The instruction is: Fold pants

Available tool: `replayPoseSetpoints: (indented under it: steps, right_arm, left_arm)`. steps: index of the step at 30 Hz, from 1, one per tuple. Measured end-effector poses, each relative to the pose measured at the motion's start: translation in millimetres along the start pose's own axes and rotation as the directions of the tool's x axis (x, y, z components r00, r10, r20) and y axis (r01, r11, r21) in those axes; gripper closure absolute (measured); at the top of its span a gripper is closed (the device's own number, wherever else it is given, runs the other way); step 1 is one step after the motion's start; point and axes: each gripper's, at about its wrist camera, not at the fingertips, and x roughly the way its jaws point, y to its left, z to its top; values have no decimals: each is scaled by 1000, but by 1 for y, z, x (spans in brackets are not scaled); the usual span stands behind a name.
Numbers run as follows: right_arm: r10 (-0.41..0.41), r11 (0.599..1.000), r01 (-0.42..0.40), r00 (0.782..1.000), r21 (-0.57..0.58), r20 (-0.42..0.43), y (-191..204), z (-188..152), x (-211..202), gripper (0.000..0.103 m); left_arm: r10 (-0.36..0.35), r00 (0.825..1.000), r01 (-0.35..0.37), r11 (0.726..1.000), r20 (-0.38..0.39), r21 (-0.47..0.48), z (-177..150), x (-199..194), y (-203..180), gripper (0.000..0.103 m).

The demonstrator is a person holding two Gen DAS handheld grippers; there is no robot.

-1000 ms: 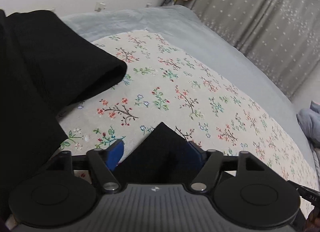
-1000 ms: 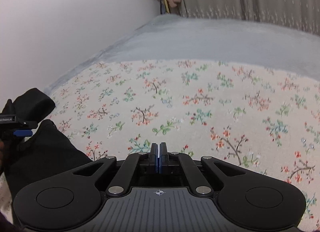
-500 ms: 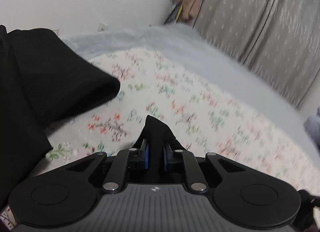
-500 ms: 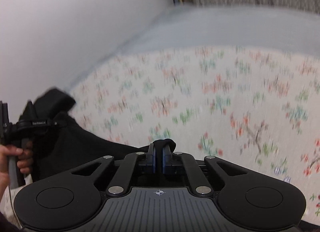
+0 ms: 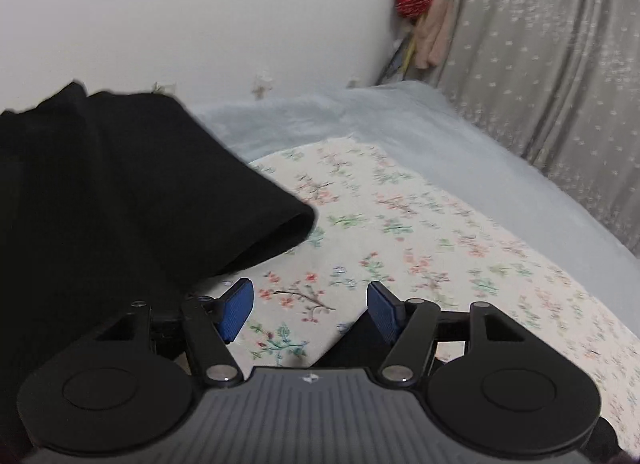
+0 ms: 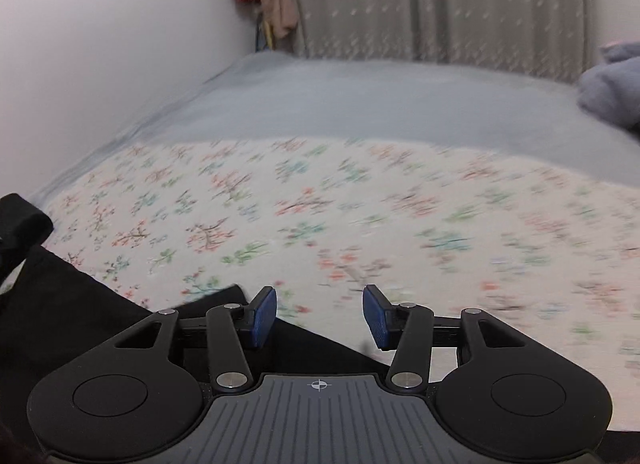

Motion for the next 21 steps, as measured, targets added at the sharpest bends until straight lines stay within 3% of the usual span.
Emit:
replayPoseSetpoints:
  steps: [4,7,8,10,11,12,13,15,16,17,18,19,21]
  right_arm:
    - [138,990,-140,988,-34,-70,-4,-28,-21,56]
    - [-19,998,9,986,-64,-166,-36,-57,-10,61]
    - [-40,996,30,991,-79,-130,-54,-64,-17,61]
    - [-55,998,53,994,-23,-99,-102,-70,-41,66]
    - [-98,994,102,991,43,-89,-131,-73,-55,65]
    - [-210,971,219,974,99,-88,-162,-77,-70,61]
    - [-332,928,345,937,139,-104,-192,-84,-84,58]
    - [-510,806,537,844,249,-168,-256,-106,-118,40]
    - [-566,743,597,802,303,-190,-278,-115,-138,40]
    - [-596,695,618,781,368,-186,-293,-123,-160,40]
    - [-604,655,602,780,456,-163,-302,-132,-184,37]
    - [-593,633,565,793,529,-138,-306,-138,-203,37]
    - [-543,623,508,828,595,-139,-301,-142,-224,35]
  left_arm:
    - [-94,995,100,982,-45,160,-28,-20,-37,42]
    - [-30,983,84,950,-180,300,-67,-5,-61,44]
    - [21,983,43,938,-181,343,-78,2,-63,44]
    - [86,990,-30,905,-113,425,-87,6,-60,40]
    - [94,989,-39,911,-115,411,-84,8,-54,39]
    - [86,988,-32,931,-132,364,-80,8,-45,38]
    - [73,986,-21,947,-149,321,-75,9,-37,38]
    - [55,985,-5,957,-163,291,-70,8,-25,38]
    - [49,985,-1,961,-167,278,-67,7,-21,39]
    - [46,985,-3,968,-167,251,-62,5,-18,40]
    - [64,987,-33,977,-145,211,-56,0,-16,54]
    - [70,991,-50,984,-112,170,-49,-7,-14,55]
    - [18,999,-13,993,-46,114,-39,-32,-8,49]
